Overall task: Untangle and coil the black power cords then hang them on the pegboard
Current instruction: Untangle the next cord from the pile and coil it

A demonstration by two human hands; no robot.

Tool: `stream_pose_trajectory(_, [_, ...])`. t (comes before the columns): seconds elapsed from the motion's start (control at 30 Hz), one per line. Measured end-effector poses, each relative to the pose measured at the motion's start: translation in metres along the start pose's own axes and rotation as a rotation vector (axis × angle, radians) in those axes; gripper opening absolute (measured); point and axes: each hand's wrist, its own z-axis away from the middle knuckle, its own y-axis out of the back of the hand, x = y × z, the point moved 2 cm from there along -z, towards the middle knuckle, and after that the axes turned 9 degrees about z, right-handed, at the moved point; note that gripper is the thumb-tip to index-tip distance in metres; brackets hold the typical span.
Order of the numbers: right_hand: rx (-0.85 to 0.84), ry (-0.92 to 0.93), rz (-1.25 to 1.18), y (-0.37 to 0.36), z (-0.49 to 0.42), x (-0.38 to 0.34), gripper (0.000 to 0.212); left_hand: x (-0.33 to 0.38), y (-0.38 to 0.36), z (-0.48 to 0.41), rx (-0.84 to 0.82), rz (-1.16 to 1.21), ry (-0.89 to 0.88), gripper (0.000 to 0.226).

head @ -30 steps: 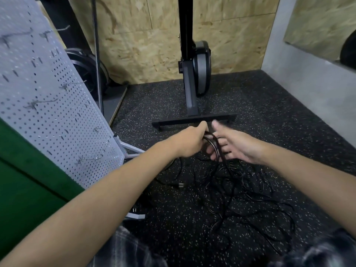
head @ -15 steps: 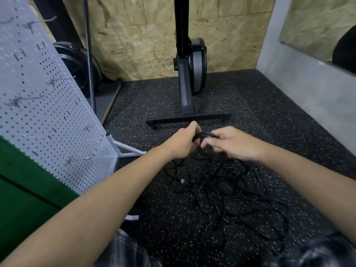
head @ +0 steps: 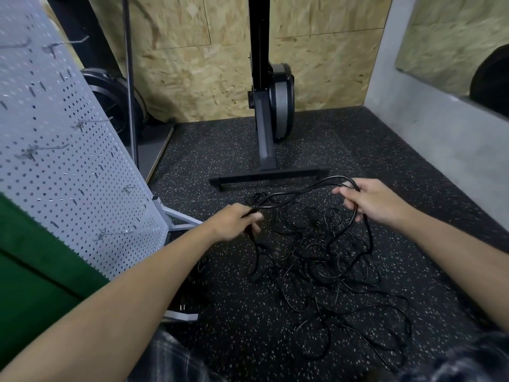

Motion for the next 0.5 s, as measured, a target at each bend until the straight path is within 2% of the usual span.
stream_pose_trajectory(0.13, [-0.017, -0.053, 0.163, -0.004, -0.002, 0.011, 0.012, 0.020, 0.006, 0.006, 0.110, -0.106, -0.108, 0.034])
stream_pose_trajectory(0.23, [-0.086, -0.092, 0.246, -0.010, -0.001, 0.021, 0.018, 0.035, 0.011, 0.013, 0.205, -0.163, -0.190, 0.044])
stream_pose_trajectory(0.3, [-0.133, -0.109, 0.278, -0.016, 0.000, 0.023, 0.031, 0.041, 0.013, 0.013, 0.200, -0.139, -0.247, 0.034])
stream_pose_trajectory(0.4, [-0.173, -0.119, 0.338, -0.023, -0.002, 0.025, 0.069, 0.054, 0.011, 0.019, 0.150, -0.075, -0.280, 0.021])
stream_pose_trajectory(0.5, [-0.188, -0.108, 0.314, -0.025, -0.004, 0.022, 0.082, 0.069, 0.014, 0.022, 0.169, 0.119, -0.306, 0.018])
